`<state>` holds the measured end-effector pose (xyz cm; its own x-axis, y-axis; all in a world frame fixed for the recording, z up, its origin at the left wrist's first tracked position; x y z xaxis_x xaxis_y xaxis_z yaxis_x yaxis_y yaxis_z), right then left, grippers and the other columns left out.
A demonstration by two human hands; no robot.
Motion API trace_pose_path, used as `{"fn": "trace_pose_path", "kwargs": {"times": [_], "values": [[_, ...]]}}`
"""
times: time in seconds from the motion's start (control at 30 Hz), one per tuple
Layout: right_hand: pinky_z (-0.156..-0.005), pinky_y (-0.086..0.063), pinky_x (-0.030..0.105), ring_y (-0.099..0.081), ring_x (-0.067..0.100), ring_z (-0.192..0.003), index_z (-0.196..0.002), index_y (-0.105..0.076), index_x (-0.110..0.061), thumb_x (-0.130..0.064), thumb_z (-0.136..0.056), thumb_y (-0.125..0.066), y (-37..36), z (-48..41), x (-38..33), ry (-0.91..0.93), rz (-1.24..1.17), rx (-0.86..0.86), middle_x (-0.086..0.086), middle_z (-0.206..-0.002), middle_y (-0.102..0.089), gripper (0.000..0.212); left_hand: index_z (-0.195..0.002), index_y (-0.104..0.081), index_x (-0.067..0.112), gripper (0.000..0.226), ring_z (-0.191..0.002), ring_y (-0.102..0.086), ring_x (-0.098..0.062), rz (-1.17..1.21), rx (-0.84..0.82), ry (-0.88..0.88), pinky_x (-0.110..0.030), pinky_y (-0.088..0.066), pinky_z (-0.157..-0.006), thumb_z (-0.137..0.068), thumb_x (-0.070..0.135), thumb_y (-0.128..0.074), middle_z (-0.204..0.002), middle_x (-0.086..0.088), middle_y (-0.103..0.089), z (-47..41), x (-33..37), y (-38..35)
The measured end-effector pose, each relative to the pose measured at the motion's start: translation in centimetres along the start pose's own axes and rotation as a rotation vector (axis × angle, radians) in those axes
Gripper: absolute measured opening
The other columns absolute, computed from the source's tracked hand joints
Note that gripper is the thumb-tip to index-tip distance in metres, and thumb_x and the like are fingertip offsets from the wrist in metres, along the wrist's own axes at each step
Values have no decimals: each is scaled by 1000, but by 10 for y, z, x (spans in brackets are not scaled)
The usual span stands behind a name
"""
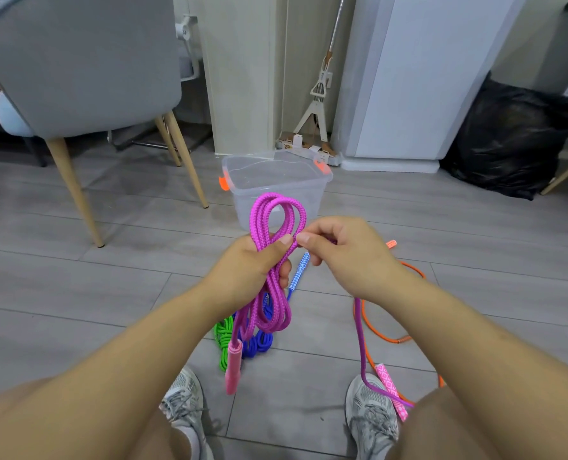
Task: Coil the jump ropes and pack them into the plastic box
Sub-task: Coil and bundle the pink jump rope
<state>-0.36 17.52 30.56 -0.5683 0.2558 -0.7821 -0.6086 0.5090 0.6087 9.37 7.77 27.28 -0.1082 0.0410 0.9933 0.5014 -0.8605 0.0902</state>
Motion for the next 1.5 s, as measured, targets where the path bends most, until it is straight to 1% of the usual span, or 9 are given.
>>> {"fn": "trace_pose_path", "kwargs": {"times": [0.2, 0.37, 0.53, 0.67, 0.8, 0.97, 1.07, 1.33, 1.5], "values": [[-52, -40, 17, -49, 4, -57, -79, -67, -22, -30, -88, -60, 4, 0, 6, -42, -98, 18, -10, -54, -59, 14, -64, -50, 4, 38, -48, -60, -23, 69, -12, 38, -30, -53, -54, -96, 25, -48, -51, -7, -54, -1, -1, 2], [-57, -39, 22, -50, 6, -57, -80, -65, -24, -25, -87, -63, 18, 5, 19, -47, -82, -10, -9, -54, -60, 8, -70, -47, 6, 28, -39, -44, -13, 231, 127, 5, -30, -53, -44, -94, 19, -51, -50, -1, -44, -5, 6, 21], [-66, -43, 31, -55, 8, -62, -84, -66, -28, -26, -90, -59, 39, 15, 49, -78, 42, -21, -5, -61, -60, 10, -75, -52, 9, 23, -39, -43, -10, 354, 283, -46, -28, -50, -46, -91, 24, -56, -48, 4, -46, -14, 5, 60], [-69, -35, 5, -51, -1, -82, -102, -61, -39, -15, -94, -52, 52, 21, 60, -40, 155, 72, -1, -87, -54, 27, -69, -51, 6, 24, -37, -42, -11, 330, 325, -48, -28, -50, -47, -81, 18, -68, -45, 3, -43, -13, 2, 68], [-66, -35, 3, -47, 3, -76, -114, -60, -32, -11, -93, -52, 40, 20, 49, 3, 116, 153, -3, -81, -45, 31, -64, -50, 5, 26, -35, -42, -13, 259, 308, -20, -29, -51, -47, -80, 10, -70, -42, 1, -42, -10, 0, 49], [-51, -35, 11, -46, 1, -53, -82, -59, -33, -16, -87, -63, 21, 12, 30, 6, -64, 231, -7, -75, -56, 18, -66, -51, 3, 25, -36, -43, -12, 325, 286, -2, -28, -51, -42, -86, 8, -64, -49, -1, -48, -9, 4, 29], [-52, -39, 17, -45, 2, -52, -79, -60, -30, -18, -86, -64, 9, 7, 19, 15, -58, 221, -8, -73, -56, 15, -70, -53, -1, 23, -36, -46, -12, 367, 282, 3, -26, -49, -41, -88, 9, -61, -51, -5, -49, -10, 7, 21], [-58, -36, 4, -49, -13, -60, -93, -67, -16, -18, -88, -61, -11, 0, -1, 55, 36, 153, -16, -75, -54, 7, -73, -60, 3, 21, -49, -58, -15, 296, 299, -40, -30, -54, -54, -87, 17, -63, -61, -8, -58, -10, 8, 19], [-56, -35, 4, -47, -1, -58, -92, -67, -17, -21, -89, -61, -16, -2, -3, 38, 47, 133, -10, -79, -58, 8, -71, -66, 6, 14, -49, -58, -17, 184, 313, -62, -33, -53, -60, -81, 14, -70, -53, -4, -63, -11, 8, 19]]}}
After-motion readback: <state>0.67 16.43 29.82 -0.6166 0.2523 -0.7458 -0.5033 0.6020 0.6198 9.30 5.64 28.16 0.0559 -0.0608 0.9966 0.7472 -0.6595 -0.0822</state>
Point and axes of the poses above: each hand's wrist, its own z-axis away from the middle knuckle, its own y-axis out of the back of the hand, x = y × z, the point moved 4 cm from there along -z, towards the middle knuckle
